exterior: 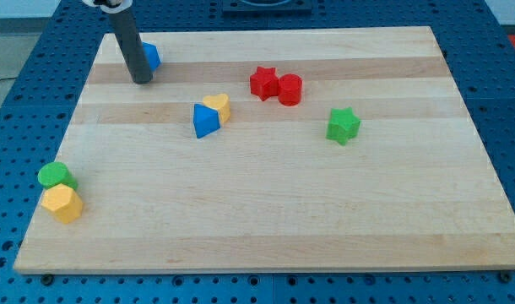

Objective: Push the red blocks into the green star

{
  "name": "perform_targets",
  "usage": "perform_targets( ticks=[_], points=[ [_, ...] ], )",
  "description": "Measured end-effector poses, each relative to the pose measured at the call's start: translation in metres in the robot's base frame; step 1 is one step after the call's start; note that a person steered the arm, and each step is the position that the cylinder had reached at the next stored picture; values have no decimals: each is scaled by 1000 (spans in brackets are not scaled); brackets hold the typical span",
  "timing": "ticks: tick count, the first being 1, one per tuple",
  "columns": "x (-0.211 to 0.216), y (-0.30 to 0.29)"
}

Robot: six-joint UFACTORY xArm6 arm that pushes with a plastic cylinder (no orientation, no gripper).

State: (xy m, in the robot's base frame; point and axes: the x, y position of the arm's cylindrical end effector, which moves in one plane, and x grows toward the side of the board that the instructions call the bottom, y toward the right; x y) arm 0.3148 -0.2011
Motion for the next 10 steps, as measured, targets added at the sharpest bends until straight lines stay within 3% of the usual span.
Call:
perform_targets(
  ticks=[2, 4, 7, 10],
  points=[
    [0, 122],
    [-7, 180],
    [-9, 194],
    [32, 228]
  ],
)
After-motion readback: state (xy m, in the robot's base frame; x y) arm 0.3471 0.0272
